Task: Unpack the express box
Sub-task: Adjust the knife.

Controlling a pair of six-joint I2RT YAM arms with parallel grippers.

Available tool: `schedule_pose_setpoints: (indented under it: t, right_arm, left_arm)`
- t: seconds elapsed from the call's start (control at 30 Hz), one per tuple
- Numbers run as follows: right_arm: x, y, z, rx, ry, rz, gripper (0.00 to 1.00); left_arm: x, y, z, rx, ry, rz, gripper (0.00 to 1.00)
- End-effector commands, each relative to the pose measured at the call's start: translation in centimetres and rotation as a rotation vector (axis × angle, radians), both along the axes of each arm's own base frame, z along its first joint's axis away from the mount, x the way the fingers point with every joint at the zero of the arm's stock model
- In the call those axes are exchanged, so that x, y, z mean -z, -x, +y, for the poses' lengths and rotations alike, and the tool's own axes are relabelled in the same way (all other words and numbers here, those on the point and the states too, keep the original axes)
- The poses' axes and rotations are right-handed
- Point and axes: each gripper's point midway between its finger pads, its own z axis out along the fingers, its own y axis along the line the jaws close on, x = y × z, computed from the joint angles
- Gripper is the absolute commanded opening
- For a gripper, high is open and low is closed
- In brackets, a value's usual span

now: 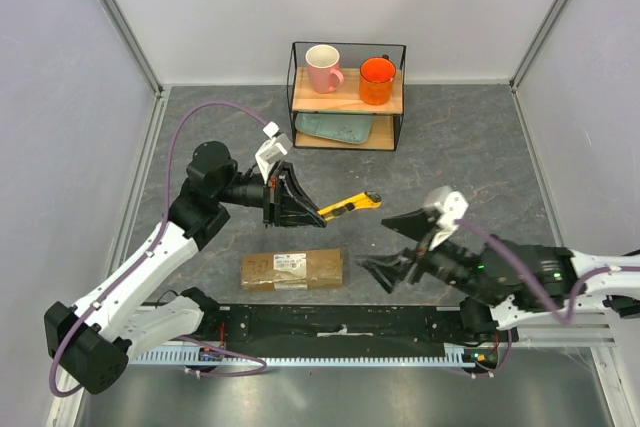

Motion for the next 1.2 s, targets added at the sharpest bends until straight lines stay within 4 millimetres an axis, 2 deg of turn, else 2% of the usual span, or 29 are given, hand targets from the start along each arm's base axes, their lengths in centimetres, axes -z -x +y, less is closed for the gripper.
schedule_pose_setpoints:
  t: [0.0, 0.13, 0.2, 0.4, 0.43, 0.5, 0.53, 0.6, 0.8, 0.93, 1.03, 1.1, 1.17]
  right_arm:
    - [-0.3, -0.4, 1.7, 0.013, 0.051, -0.095, 0.98]
    - [-2.5, -0.2, 2.6, -0.004, 0.001, -0.133, 0.98]
    - [-2.5, -0.3, 3.6, 0.0, 0.021, -0.154, 0.98]
    - [-4.4, -1.5, 5.3, 0.039, -0.045, -0.199, 0.98]
    - [-5.1, -1.7, 5.4, 0.04, -0.072, -0.202, 0.96]
    - [-5.0, -2.1, 6.3, 0.02, -0.07, -0.206, 0.94]
    - [-5.9, -2.1, 6.6, 0.01, -0.109, -0.203, 0.91]
    - [-6.2, -2.2, 7.3, -0.017, -0.123, -0.208, 0.88]
    - [-7.5, -1.5, 7.6, -0.09, -0.222, -0.204, 0.78]
    - [-7.7, -0.8, 8.7, -0.141, -0.237, -0.201, 0.62]
    - [-6.9, -0.9, 10.0, -0.148, -0.215, -0.185, 0.55]
    - [-6.4, -0.8, 10.6, -0.156, -0.206, -0.177, 0.56]
    - [-5.6, -0.9, 11.1, -0.158, -0.204, -0.157, 0.67]
  left_arm:
    - [-4.9, 1.7, 0.5, 0.073, 0.091, -0.027, 0.02]
    - [-5.3, 2.1, 0.7, 0.079, 0.098, -0.033, 0.02]
    - [-5.5, 2.3, 0.7, 0.08, 0.104, -0.03, 0.02]
    - [-6.1, 4.2, 0.9, 0.139, 0.127, -0.069, 0.02]
    - [-6.1, 4.6, 1.1, 0.145, 0.132, -0.079, 0.02]
    - [-6.2, 5.0, 1.2, 0.159, 0.14, -0.094, 0.02]
    - [-6.1, 5.3, 1.3, 0.167, 0.142, -0.101, 0.02]
    - [-6.0, 5.6, 1.5, 0.179, 0.144, -0.112, 0.02]
    - [-5.4, 6.5, 2.1, 0.189, 0.155, -0.132, 0.02]
    - [-5.1, 6.3, 2.0, 0.165, 0.17, -0.14, 0.02]
    - [-5.3, 6.3, 2.1, 0.156, 0.178, -0.147, 0.02]
    - [-5.5, 6.3, 2.1, 0.143, 0.185, -0.152, 0.02]
    - [-6.1, 6.1, 2.1, 0.124, 0.195, -0.154, 0.02]
